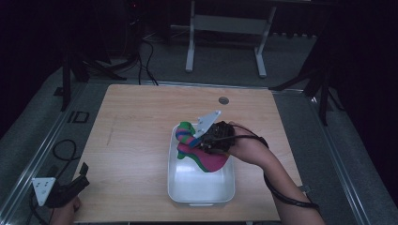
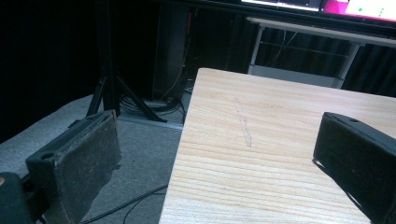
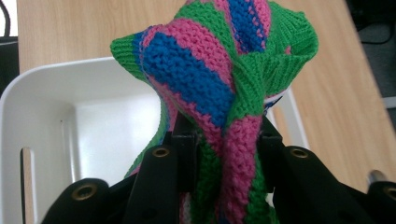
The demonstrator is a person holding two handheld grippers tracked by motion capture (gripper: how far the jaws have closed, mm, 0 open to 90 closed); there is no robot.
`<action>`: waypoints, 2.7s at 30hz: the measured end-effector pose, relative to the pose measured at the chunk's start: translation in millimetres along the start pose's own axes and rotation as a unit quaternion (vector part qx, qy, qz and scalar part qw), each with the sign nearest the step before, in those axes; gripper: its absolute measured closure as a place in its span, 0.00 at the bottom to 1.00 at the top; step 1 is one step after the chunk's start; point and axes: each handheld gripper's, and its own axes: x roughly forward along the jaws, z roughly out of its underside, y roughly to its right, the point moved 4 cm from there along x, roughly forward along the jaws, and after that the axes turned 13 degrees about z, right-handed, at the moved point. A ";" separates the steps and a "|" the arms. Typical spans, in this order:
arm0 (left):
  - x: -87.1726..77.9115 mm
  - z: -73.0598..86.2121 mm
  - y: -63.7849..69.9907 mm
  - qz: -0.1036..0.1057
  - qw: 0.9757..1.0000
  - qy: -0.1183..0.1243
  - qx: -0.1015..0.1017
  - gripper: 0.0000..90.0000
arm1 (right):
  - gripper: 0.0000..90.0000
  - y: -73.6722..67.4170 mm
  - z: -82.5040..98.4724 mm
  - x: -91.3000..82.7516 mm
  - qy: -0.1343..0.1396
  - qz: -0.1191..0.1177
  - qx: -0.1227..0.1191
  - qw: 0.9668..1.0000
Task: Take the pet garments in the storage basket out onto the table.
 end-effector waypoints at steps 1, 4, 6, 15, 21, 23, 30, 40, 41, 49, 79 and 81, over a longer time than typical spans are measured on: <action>0.0 0.0 0.0 0.000 1.000 0.000 0.000 0.01 | 0.77 2.5 0.6 -2.8 0.001 0.005 0.003 1.000; -0.1 0.0 0.3 0.000 1.000 0.000 0.001 0.01 | 0.77 10.2 4.7 -10.0 0.004 0.013 0.010 1.000; -0.2 0.1 0.1 0.001 1.000 -0.001 0.002 0.01 | 0.77 17.8 9.9 -16.2 0.005 0.023 0.020 1.000; 0.0 0.1 1.0 -0.002 1.000 0.000 0.004 0.01 | 0.77 44.9 44.7 -34.4 -0.007 0.056 0.058 0.997; 0.2 0.1 0.9 -0.002 1.000 0.000 0.002 0.01 | 0.77 62.0 76.8 -45.7 -0.030 0.074 0.084 0.993; 0.2 0.0 0.9 -0.002 1.000 0.000 0.003 0.01 | 0.77 67.8 88.3 -50.4 -0.037 0.082 0.093 0.992; 0.2 0.1 1.2 -0.001 1.000 -0.001 0.004 0.01 | 0.77 83.1 128.7 -65.0 -0.067 0.103 0.126 0.984; 0.4 0.1 1.2 -0.001 1.000 -0.001 0.004 0.01 | 0.77 78.3 170.0 -25.9 -0.102 0.080 0.163 0.978; 0.4 0.1 1.2 -0.001 1.000 -0.001 0.004 0.01 | 0.77 76.8 172.6 -20.4 -0.105 0.074 0.166 0.978; 0.3 0.1 1.4 0.001 1.000 -0.001 0.005 0.01 | 0.77 67.2 191.0 20.3 -0.136 0.060 0.170 0.974; 0.2 0.1 1.5 0.001 1.000 -0.001 0.006 0.01 | 0.45 57.1 215.6 78.3 -0.195 0.024 0.198 0.960; 0.2 0.1 1.6 0.000 1.000 -0.001 0.008 0.01 | 0.40 61.2 214.3 64.8 -0.182 0.028 0.207 0.961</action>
